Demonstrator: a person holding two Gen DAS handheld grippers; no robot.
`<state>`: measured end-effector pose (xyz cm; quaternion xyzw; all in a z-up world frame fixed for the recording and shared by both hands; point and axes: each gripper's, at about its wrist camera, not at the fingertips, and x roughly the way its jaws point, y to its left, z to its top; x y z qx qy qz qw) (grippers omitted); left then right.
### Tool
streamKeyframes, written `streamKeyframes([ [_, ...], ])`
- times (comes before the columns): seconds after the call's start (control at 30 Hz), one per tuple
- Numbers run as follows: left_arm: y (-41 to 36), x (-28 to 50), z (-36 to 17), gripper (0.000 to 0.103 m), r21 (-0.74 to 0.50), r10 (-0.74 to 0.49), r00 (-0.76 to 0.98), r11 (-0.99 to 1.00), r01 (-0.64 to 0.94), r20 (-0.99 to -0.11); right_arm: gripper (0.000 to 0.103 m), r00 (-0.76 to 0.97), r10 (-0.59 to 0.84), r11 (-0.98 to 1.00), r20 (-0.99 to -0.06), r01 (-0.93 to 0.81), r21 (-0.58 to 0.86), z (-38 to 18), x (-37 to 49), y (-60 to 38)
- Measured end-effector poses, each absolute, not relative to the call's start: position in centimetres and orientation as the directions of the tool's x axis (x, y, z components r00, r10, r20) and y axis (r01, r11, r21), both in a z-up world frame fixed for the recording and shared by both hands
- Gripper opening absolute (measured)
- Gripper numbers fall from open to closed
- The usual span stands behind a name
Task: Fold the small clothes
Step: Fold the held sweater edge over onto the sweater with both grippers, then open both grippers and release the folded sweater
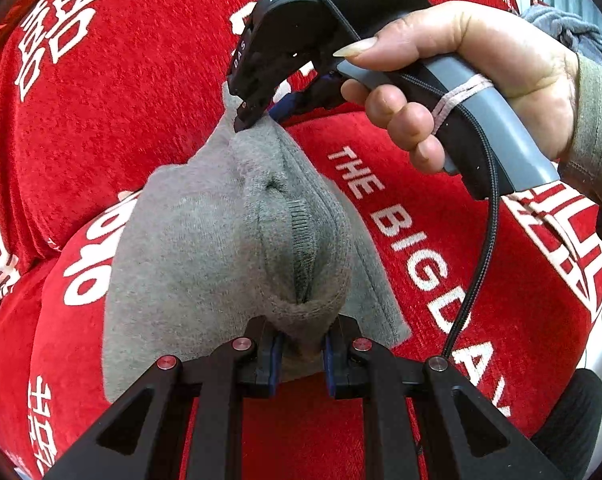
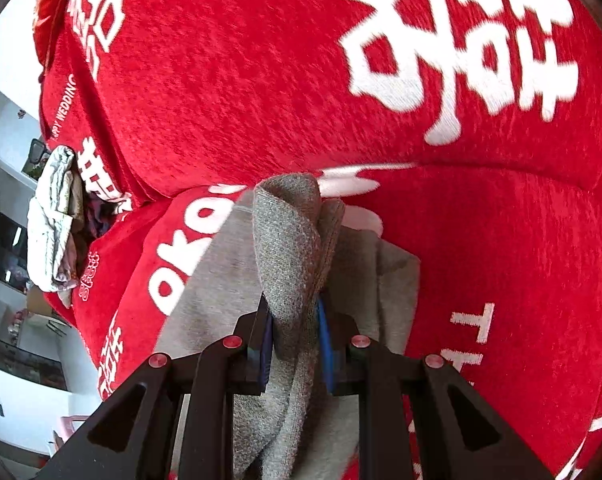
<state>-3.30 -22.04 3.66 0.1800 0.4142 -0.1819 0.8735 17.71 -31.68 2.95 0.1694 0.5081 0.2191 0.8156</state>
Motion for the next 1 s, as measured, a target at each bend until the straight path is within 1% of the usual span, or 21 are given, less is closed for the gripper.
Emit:
streamKeyframes([
  [0.27, -23.3, -3.3, 2.3, 0.018, 0.204, -0.144, 0.593, 0.853, 0.480, -0.792, 0.021, 0.386, 0.552, 0.826, -0.739, -0.133, 0.548, 0.2, 17.7, -33.4],
  [0.53, -23.4, -3.3, 2.4, 0.018, 0.194, -0.144, 0.586, 0.858, 0.476, -0.798, 0.022, 0.385, 0.533, 0.839, -0.753, -0.122, 0.531, -0.6, 17.6, -33.2],
  [0.6, -23.3, -3.2, 2.4, 0.018, 0.195, -0.143, 0.586, 0.858, 0.475, -0.798, 0.026, 0.390, 0.507, 0.856, -0.769, -0.117, 0.504, -0.3, 17.6, -32.9],
  [0.7, -23.1, -3.1, 2.4, 0.019, 0.181, -0.151, 0.580, 0.861, 0.475, -0.801, 0.039, 0.390, 0.477, 0.869, -0.788, -0.076, 0.489, -0.1, 17.5, -33.1],
  [0.73, -23.0, -3.1, 2.4, 0.024, 0.179, -0.149, 0.576, 0.863, 0.473, -0.804, 0.045, 0.395, 0.464, 0.875, -0.793, -0.064, 0.480, 0.2, 17.3, -33.3],
  [0.77, -22.8, -3.0, 2.4, 0.042, 0.161, -0.162, 0.563, 0.862, 0.480, -0.811, 0.049, 0.407, 0.451, 0.881, -0.794, -0.059, 0.469, 0.6, 17.0, -33.5],
  [0.8, -22.7, -3.0, 2.6, 0.067, 0.127, -0.191, 0.544, 0.861, 0.492, -0.817, 0.050, 0.414, 0.446, 0.883, -0.793, -0.060, 0.466, 0.8, 16.8, -33.7],
  [0.83, -22.5, -3.2, 2.9, 0.077, 0.104, -0.209, 0.545, 0.867, 0.488, -0.812, 0.050, 0.422, 0.443, 0.884, -0.791, -0.062, 0.463, 1.1, 16.4, -33.9],
  [0.87, -22.2, -3.4, 3.3, 0.083, 0.100, -0.215, 0.560, 0.873, 0.478, -0.800, 0.050, 0.429, 0.440, 0.886, -0.789, -0.063, 0.460, 1.5, 16.1, -34.0],
  [1.0, -21.2, -4.5, 4.9, 0.083, 0.072, -0.269, 0.565, 0.859, 0.508, -0.780, 0.050, 0.480, 0.440, 0.887, -0.759, -0.099, 0.452, 3.9, 13.8, -34.1],
])
